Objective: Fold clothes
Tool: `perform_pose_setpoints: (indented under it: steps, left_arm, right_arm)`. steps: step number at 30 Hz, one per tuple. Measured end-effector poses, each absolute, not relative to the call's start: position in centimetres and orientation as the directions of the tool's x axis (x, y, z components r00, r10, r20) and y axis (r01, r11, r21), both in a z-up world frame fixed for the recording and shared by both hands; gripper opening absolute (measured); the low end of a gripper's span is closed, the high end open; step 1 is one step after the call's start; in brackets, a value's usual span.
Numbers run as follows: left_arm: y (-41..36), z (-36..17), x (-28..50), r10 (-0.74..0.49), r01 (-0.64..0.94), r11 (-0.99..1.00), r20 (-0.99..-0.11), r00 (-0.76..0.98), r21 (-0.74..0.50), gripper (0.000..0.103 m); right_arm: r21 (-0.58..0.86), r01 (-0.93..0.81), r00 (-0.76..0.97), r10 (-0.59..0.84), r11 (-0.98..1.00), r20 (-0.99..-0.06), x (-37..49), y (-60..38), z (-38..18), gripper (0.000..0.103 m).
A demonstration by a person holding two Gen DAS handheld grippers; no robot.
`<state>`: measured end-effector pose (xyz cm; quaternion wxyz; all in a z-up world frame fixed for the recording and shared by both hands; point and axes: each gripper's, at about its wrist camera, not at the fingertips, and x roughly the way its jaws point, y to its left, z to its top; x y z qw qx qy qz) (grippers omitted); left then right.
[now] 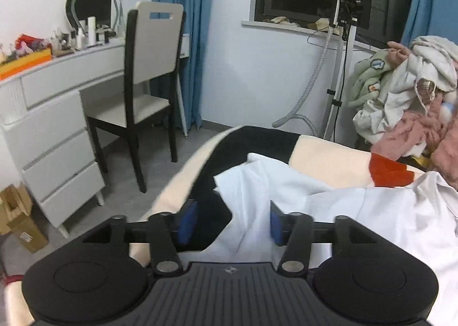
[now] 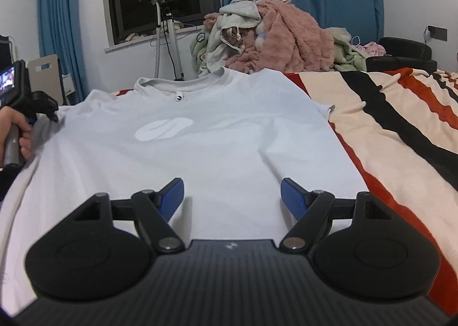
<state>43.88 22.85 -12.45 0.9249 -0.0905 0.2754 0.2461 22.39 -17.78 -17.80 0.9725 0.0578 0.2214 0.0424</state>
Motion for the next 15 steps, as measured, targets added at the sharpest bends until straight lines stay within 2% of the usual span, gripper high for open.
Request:
perform_pose_setpoints:
  steps: [3,8,11,15]
  left_arm:
    - [22.1,-10.1,39.8,0.372,-0.485,0.872,-0.557,0.742,-0.064,0.066]
    - [19.4,-6.7,30.8,0.289,-0.423,0.899,-0.571,0.769,-0.115,0.067]
    - [17.5,-6.4,24.4,0.196,-0.361,0.919,-0.615,0.764,-0.156,0.067]
    - [13.9,-7.5,16.7,0.118,-0.32,0.936,-0.722,0.682,-0.149,0.064]
  right_arm:
    - [0.115,-0.073,0.907,0.114,0.991,-0.406,21.6,-17.4,-17.4,0.076]
    - [0.082,-0.093,0.921,0.117,0.992,-0.371,20.0,-16.9,-16.3,0.076]
    - [0.079,-0.093,0.925,0.116,0.992,-0.362,18.9,-17.0,-15.6,0.076]
    - [0.073,-0.093,0.934,0.112,0.993,-0.338,16.9,-17.4,-14.0,0.076]
